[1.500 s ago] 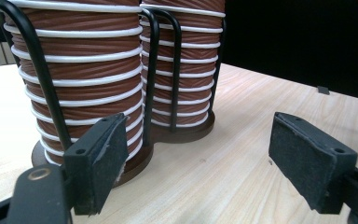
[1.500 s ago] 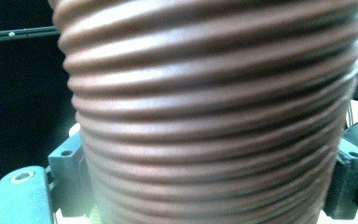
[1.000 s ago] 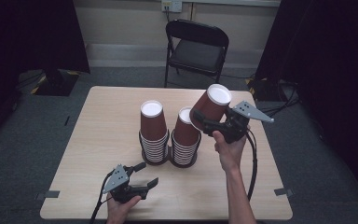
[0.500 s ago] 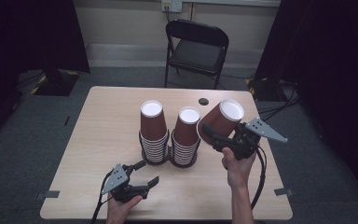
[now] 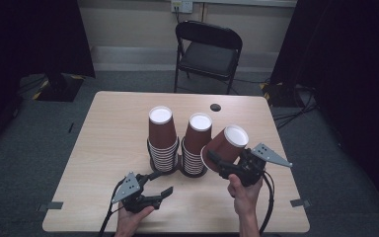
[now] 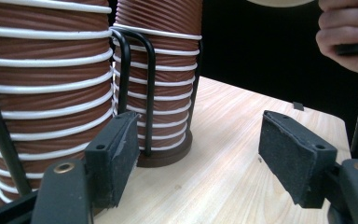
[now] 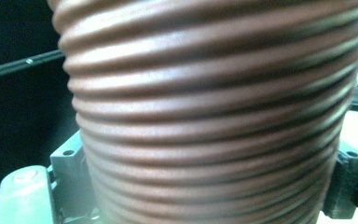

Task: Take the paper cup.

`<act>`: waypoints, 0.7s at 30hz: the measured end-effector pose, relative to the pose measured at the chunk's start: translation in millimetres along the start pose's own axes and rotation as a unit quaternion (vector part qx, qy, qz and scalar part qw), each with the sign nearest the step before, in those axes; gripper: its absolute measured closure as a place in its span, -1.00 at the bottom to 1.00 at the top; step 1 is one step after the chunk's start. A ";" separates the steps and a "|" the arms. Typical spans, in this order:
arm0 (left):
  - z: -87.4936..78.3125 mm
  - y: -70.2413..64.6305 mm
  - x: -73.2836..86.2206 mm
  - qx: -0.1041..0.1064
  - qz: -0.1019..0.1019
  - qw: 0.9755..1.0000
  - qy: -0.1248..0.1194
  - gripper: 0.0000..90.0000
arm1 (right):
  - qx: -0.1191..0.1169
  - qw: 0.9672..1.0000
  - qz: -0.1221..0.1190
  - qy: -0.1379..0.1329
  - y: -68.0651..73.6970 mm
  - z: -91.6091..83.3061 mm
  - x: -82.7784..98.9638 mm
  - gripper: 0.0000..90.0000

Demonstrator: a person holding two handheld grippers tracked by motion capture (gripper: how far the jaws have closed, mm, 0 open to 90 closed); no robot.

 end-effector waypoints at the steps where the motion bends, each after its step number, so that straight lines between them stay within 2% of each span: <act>1: 0.4 -0.1 -0.1 -0.001 0.001 1.000 0.003 -0.41 | -0.002 1.000 0.005 0.001 0.4 -0.1 3.1 -0.70; 3: 2.2 -1.9 -0.9 0.008 -0.003 1.000 0.000 -0.44 | -0.012 1.000 0.021 0.001 0.6 -0.1 9.4 -0.70; 4: 2.6 -2.3 -1.2 0.007 0.005 1.000 0.004 -0.44 | -0.019 0.999 0.034 0.001 0.2 -0.3 14.0 -0.70; 9: 5.0 -2.7 -2.5 0.010 0.008 1.000 -0.003 -0.42 | -0.035 0.996 0.076 0.012 -0.2 1.2 36.5 -0.70; 12: 6.3 -4.2 -2.5 0.016 0.012 1.000 -0.004 -0.31 | -0.049 0.993 0.105 0.010 1.8 1.5 45.5 -0.70; 13: 6.6 -4.8 -2.6 0.016 0.015 1.000 -0.006 -0.22 | -0.058 0.991 0.119 0.008 2.8 1.0 48.6 -0.69; 14: 6.7 -4.9 -2.8 0.015 0.014 1.000 -0.008 -0.22 | -0.063 0.989 0.132 0.005 3.6 0.8 50.8 -0.69; 17: 8.3 -6.9 -4.0 0.021 0.018 1.000 -0.011 -0.19 | -0.070 0.986 0.149 0.010 6.3 0.8 58.7 -0.69; 19: 9.3 -8.7 -5.0 0.025 0.021 0.999 -0.017 -0.13 | -0.078 0.983 0.167 0.013 7.6 -0.4 63.8 -0.69; 21: 10.9 -10.2 -6.1 0.029 0.022 0.999 -0.018 -0.11 | -0.078 0.982 0.174 0.014 7.9 -1.2 68.7 -0.69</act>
Point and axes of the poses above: each handheld gripper's, and its own axes: z roughly forward along the jaws, x roughly out of its underside, y roughly to its left, the point moved 5 cm from there along z, roughly forward along the jaws, and after that the axes turned 8 degrees about x, right-handed, at the moved point
